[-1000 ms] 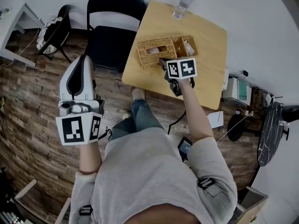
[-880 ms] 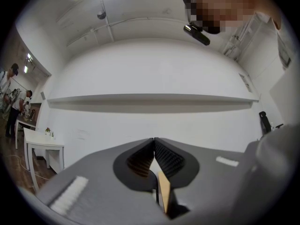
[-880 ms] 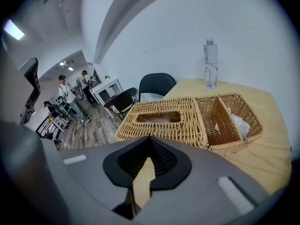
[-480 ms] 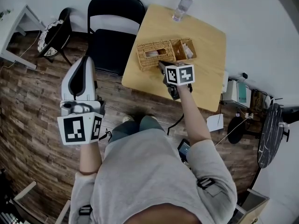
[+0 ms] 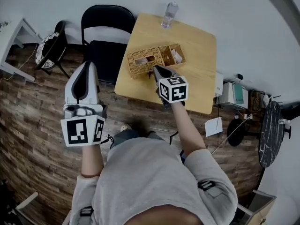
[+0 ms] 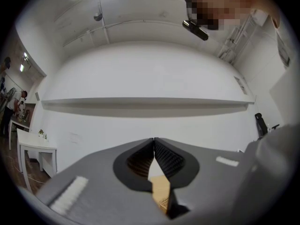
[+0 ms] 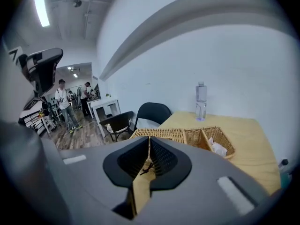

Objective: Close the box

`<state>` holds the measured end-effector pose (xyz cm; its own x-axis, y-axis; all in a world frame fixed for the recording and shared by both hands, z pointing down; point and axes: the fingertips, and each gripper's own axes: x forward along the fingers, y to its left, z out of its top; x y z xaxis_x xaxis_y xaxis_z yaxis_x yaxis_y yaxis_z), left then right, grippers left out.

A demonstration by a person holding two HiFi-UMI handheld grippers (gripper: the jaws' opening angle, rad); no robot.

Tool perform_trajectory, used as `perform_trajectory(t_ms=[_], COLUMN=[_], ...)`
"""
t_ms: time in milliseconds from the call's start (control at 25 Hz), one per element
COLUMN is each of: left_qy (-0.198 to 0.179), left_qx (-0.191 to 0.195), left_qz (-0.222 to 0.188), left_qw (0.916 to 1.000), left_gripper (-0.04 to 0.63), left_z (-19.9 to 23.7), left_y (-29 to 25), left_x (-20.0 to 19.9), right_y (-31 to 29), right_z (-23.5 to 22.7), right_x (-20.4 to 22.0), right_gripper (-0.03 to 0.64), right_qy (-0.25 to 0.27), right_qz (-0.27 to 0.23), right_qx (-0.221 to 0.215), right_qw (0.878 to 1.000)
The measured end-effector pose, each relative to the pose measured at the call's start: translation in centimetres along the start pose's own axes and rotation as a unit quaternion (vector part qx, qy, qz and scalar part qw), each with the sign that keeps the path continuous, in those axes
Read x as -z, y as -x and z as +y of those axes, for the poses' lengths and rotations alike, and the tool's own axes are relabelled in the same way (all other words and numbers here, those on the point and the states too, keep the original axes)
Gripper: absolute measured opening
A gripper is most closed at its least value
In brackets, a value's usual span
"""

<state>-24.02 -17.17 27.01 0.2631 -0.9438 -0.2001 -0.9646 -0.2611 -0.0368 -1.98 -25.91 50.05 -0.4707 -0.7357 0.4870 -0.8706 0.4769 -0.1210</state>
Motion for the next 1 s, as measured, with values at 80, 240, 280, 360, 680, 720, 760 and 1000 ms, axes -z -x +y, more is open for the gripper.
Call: perform_trajectory(t_ms=[80, 240, 280, 360, 680, 720, 760, 1000], left_qy=[0.000, -0.001, -0.002, -0.002, -0.006, -0.007, -0.007, -0.008], left_qx=[0.001, -0.001, -0.002, -0.004, -0.012, -0.013, -0.014, -0.016], left_qz=[-0.004, -0.011, -0.013, -0.017, -0.029, -0.030, -0.031, -0.036], left_qw=[1.0000, 0.9999, 0.9999, 0.9998, 0.9995, 0.9994, 0.9994, 0.9992], left_gripper=[0.058, 0.058, 0.058, 0.058, 0.058, 0.058, 0.058, 0.058], left_z=[-0.8, -2.4, -2.7, -3.3, -5.9, -6.2, -6.4, -8.2], left_y=[-0.1, 0.3, 0.5, 0.7, 2.0, 2.1, 2.3, 2.9], left_x=[-0.4, -1.4, -1.6, -2.0, -3.4, -3.5, -3.6, -4.3], right_y=[1.0, 3.6, 4.3, 5.5, 10.8, 11.5, 12.0, 15.6], right_z=[0.0, 0.2, 0.3, 0.4, 0.7, 0.8, 0.9, 1.3], right_x=[-0.9, -2.8, -3.2, -4.1, -7.3, -7.6, -7.9, -9.6], right_gripper=[0.014, 0.014, 0.014, 0.014, 0.014, 0.015, 0.015, 0.015], right_qy=[0.013, 0.040, 0.046, 0.052, 0.074, 0.078, 0.082, 0.109], right_qz=[-0.016, -0.049, -0.057, -0.073, -0.135, -0.143, -0.150, -0.185], right_qx=[0.002, 0.003, 0.003, 0.002, -0.006, -0.007, -0.007, -0.004], right_qw=[1.000, 0.998, 0.997, 0.996, 0.988, 0.987, 0.985, 0.977])
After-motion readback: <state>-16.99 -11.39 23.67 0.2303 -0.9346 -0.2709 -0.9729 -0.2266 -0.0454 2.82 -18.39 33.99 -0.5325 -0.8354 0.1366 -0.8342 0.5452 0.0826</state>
